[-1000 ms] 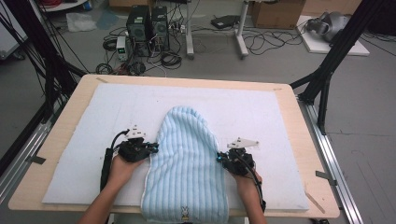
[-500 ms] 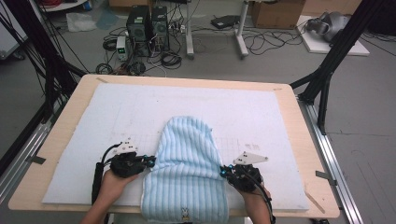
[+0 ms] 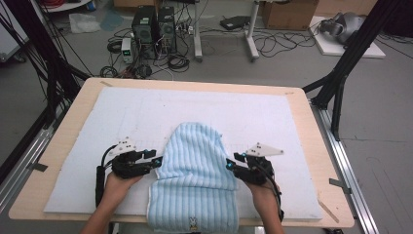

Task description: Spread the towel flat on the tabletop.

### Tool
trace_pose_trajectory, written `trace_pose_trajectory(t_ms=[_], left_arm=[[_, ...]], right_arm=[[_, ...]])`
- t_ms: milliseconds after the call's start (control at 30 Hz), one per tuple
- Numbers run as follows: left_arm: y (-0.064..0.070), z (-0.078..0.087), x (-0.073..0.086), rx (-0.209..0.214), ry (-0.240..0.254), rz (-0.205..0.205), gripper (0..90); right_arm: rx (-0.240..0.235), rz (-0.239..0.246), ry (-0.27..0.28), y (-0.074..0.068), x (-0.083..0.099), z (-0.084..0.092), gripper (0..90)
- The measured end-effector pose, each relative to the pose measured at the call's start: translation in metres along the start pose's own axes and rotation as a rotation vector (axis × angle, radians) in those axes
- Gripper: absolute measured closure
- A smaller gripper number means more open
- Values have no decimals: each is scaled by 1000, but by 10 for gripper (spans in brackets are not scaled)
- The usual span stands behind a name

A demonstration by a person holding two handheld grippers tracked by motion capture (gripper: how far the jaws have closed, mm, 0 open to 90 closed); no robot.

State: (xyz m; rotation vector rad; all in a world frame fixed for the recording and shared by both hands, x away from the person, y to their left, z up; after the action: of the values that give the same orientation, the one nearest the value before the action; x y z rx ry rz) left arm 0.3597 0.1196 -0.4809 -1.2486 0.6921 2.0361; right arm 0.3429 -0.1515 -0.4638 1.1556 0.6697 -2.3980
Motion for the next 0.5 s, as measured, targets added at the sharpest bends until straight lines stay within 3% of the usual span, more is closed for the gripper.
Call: trace_pose_trajectory(t_ms=[100, 233, 300, 433, 500], left_arm=[[-9, 0, -6, -6, 25, 3, 540], [-15, -1, -10, -19, 60, -58, 536], [-18, -2, -11, -28, 59, -52, 530], [-20, -2, -10, -37, 56, -42, 516], [-21, -3, -9, -42, 52, -38, 516]], right_arm=[[23, 2, -3, 12, -15, -18, 600], [55, 26, -27, 30, -27, -43, 600], [67, 41, -29, 38, -31, -55, 584], [74, -15, -63, 49, -37, -79, 567], [76, -19, -89, 51, -40, -90, 569]])
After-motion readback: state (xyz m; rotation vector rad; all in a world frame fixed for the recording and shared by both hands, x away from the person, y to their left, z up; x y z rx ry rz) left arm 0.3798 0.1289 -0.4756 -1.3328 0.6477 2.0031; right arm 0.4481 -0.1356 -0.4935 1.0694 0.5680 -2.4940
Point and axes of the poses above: each handheld gripper's, and its own axes: z roughly backward along the jaws, x roughly out of its underside, y roughly to its right, the point moved 10 cm from there along -z, roughly forward along the jaws, and after that the axes turned 9 degrees about -z, right-handed, at the moved point
